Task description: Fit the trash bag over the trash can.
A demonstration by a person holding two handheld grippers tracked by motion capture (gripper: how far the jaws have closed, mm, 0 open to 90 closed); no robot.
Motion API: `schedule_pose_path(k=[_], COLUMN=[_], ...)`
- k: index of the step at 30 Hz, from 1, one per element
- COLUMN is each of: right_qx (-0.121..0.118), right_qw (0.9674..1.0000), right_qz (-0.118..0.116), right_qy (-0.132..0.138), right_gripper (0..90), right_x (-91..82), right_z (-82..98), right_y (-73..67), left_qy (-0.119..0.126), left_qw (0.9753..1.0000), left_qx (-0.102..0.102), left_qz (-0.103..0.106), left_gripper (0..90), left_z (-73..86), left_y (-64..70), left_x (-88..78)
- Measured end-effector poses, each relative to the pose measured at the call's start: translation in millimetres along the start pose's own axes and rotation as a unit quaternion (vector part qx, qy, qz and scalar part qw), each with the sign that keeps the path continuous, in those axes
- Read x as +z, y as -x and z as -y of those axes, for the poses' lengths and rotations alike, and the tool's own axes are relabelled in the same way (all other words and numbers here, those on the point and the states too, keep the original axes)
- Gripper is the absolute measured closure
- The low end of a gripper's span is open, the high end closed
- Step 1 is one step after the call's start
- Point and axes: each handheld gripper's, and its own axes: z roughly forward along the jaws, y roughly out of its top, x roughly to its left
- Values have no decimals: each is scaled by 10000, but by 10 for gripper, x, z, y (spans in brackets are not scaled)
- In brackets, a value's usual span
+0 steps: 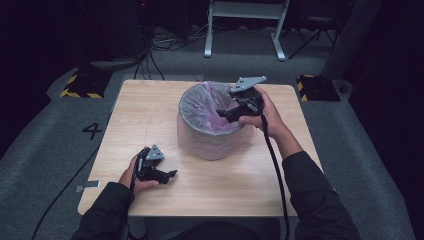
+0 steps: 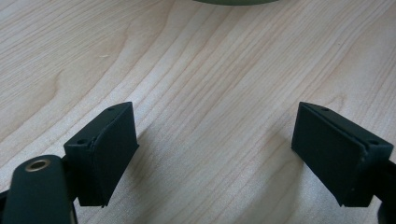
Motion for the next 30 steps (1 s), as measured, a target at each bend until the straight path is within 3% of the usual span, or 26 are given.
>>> schedule_pose_path(k=[7, 10, 18, 24, 30], right_qx=[100, 62, 82, 54, 46], right_qw=[9996, 9987, 9971, 9964, 9970], right_qz=[43, 6, 49, 55, 118], right_qy=[253, 515, 751, 839, 765], right_gripper=[176, 189, 187, 185, 189], right_x=[-93, -149, -234, -291, -319], right_z=[-4, 14, 52, 85, 135], right_y=[4, -17, -62, -77, -91], left_qy=[0, 2, 3, 0, 3], left_qw=[10000, 10000, 10000, 10000, 10000], left_qx=[4, 6, 6, 5, 6], left_qz=[-2, 1, -1, -2, 2], left_gripper=[140, 140, 140, 140, 140], left_z=[0, 0, 0, 0, 0], left_y=[-1, -1, -1, -1, -1], left_x=[0, 0, 0, 0, 0])
